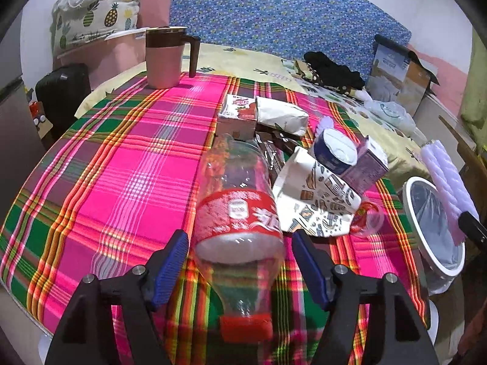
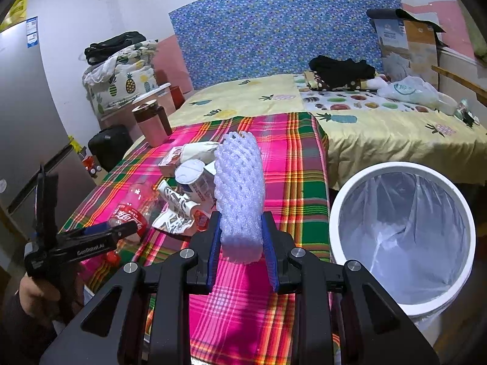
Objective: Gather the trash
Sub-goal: 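Carry the bottle and foam net over the white bin with both tools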
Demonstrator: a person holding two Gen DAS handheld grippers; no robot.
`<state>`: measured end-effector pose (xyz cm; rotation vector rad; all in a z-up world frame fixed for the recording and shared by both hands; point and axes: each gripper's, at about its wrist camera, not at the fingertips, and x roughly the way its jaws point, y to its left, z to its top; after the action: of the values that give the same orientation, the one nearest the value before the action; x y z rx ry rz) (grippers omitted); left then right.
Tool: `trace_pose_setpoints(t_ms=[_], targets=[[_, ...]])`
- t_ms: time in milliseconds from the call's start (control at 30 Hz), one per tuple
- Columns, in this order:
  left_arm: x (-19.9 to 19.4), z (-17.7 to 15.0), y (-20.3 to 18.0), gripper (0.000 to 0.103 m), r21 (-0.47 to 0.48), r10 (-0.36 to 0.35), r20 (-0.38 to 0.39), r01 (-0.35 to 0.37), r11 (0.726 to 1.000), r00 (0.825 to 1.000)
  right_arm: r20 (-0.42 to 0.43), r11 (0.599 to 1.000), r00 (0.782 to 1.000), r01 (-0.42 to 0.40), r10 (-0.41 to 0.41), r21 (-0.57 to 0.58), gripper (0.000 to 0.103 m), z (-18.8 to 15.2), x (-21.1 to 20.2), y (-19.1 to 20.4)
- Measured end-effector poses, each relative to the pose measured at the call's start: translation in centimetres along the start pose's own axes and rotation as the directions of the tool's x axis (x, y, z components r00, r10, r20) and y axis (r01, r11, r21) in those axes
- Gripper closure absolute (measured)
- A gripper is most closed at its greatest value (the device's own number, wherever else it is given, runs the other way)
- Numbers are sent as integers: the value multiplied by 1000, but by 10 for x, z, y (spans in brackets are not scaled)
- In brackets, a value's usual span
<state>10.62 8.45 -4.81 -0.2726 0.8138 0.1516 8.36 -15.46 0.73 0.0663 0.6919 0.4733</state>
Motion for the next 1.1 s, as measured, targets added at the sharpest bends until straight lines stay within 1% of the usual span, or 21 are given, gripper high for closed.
trace_pose_setpoints(t_ms=[33,67,167,300,467,567,733,900,1000,1100], targets=[[0,0,0,42,7,4,7,-4,1000,1000,1,1000,1000,1,-1,0,76,1,0,0],[0,0,-1,42,11,15,13,-16,1000,1000,1,1000,1000,1,-1,0,76,0,-1,-1],[-1,-1,0,43,10,19,20,-19,1000,1000,5,1000,1000,3,-3,3,76,0,-3,-2],[-14,-4,-1,43,7,21,50,-21,1000,999,12,1000,1000,8,-8,10,76,0,-6,-5],[-38,0,-13,43,22,-11,101,9,1000,995,26,1000,999,19,-20,24,76,0,-12,-11],[-50,6,-26,43,46,-47,124,41,998,991,32,999,999,31,-32,37,76,-1,-16,-17],[-62,14,-61,43,110,-135,143,120,987,980,34,995,997,70,-72,68,76,-4,-24,-32],[-61,16,-108,43,196,-231,124,205,959,965,31,987,992,119,-123,109,76,-11,-32,-51],[-56,15,-136,43,241,-287,94,258,936,953,21,979,987,152,-157,133,76,-13,-36,-63],[-46,12,-161,43,272,-326,57,299,915,944,10,970,982,185,-189,155,76,-16,-39,-75]])
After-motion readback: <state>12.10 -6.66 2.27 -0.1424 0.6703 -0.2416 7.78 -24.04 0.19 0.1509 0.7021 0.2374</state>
